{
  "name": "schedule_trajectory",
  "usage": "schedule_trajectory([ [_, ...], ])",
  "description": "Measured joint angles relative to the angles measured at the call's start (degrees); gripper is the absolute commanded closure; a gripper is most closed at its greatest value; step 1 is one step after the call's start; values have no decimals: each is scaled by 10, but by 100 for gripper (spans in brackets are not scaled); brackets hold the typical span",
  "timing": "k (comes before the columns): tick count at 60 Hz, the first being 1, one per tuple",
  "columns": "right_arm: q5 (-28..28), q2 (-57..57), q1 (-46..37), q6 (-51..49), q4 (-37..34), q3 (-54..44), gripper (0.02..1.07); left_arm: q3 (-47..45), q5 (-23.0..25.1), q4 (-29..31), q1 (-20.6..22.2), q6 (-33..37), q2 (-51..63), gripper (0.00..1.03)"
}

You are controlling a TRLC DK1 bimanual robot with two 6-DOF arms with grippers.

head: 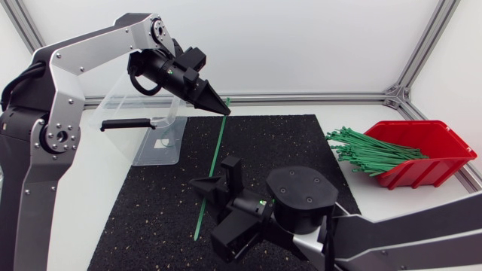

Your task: Take a green cable tie from the red box, thread the tail through the head to close it, then place it in the transparent bin on the left.

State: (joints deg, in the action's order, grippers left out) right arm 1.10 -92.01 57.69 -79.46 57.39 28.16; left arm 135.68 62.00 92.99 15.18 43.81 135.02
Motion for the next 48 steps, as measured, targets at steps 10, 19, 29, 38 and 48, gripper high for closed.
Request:
schedule_trajectory([
  [10,-8,1,9,0,0,0,80,0,2,0,-7,4,0,100],
  [19,-12,3,13,0,-1,-2,80,0,2,0,-11,9,0,100],
  [29,-12,8,12,0,-1,-11,80,0,2,0,-12,13,0,100],
  [38,-12,18,12,3,-1,-21,80,0,2,0,-12,13,0,100],
  [48,-12,22,11,5,-2,-34,80,0,2,0,-12,15,0,100],
])
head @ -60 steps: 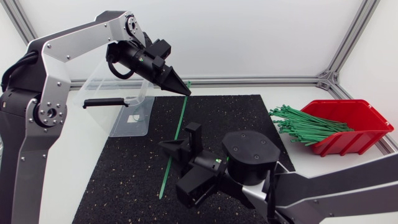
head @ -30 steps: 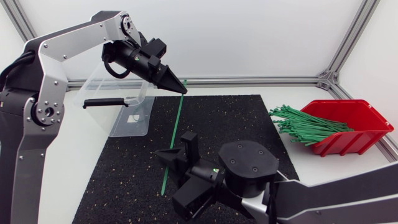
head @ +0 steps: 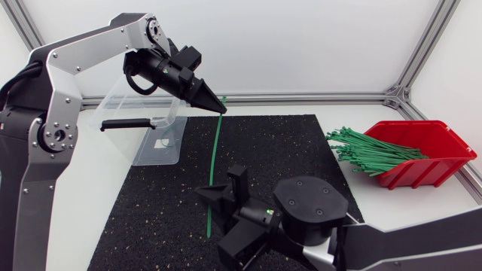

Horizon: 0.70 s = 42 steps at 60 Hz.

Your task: Take a green cable tie from the red box, thread the tail through the head to close it, then place it in the transparent bin on the left.

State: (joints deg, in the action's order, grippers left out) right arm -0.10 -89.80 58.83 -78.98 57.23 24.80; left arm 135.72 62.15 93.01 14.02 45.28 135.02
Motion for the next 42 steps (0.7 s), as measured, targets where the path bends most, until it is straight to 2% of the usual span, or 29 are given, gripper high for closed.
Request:
schedule_trajectory([
  [42,-2,28,8,10,-18,-17,80,23,0,2,-1,0,0,100],
])
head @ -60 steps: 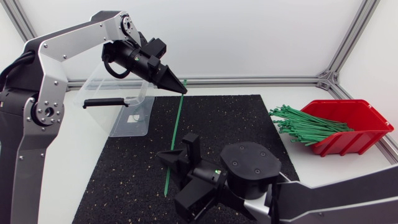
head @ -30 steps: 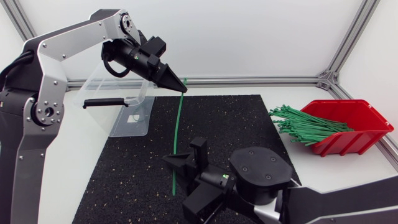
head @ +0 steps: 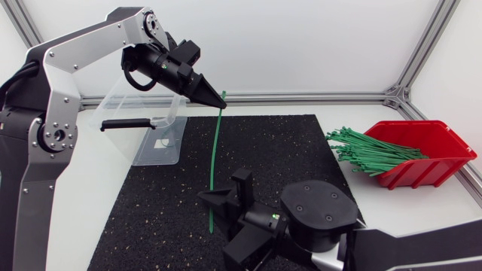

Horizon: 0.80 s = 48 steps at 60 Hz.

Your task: Take a green cable tie from the red box, thread the tail through the head to close it, then place it in the transparent bin on the left.

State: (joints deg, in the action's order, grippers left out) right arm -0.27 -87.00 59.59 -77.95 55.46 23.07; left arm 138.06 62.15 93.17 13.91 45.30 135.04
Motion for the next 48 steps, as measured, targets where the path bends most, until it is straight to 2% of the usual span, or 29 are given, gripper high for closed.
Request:
schedule_trajectory([
  [48,-15,20,8,13,-3,-26,80,1,0,9,-8,14,0,100],
])
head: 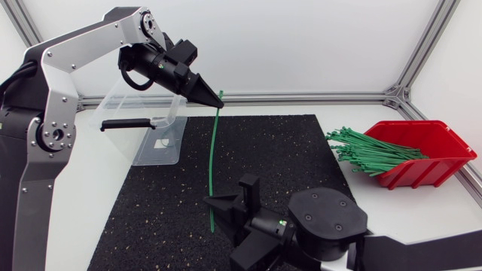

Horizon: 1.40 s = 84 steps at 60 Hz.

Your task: Take a green cable tie from the red box, thread the tail through the head to close it, then place it in the transparent bin on the left.

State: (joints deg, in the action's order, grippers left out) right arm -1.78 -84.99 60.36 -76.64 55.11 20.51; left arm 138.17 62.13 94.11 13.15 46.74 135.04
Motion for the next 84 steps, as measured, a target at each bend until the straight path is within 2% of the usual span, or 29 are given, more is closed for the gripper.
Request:
schedule_trajectory([
  [13,-14,19,9,9,-49,0,82,-6,0,2,2,11,0,100],
  [52,-10,35,19,45,-43,2,80,-16,0,2,9,14,0,100],
  [58,-10,33,19,45,-41,2,93,-16,0,2,9,13,0,100],
  [63,-10,21,19,45,-42,2,93,-16,0,2,9,13,0,100],
  [66,-10,14,19,45,-42,2,85,-16,0,2,9,14,0,100],
  [68,-10,10,19,45,-42,2,67,-16,0,2,9,13,0,100],
  [69,-10,8,18,45,-41,2,65,-16,0,2,9,13,0,100],
  [84,-8,-60,11,44,-27,11,62,-16,0,2,11,13,-1,100],
])
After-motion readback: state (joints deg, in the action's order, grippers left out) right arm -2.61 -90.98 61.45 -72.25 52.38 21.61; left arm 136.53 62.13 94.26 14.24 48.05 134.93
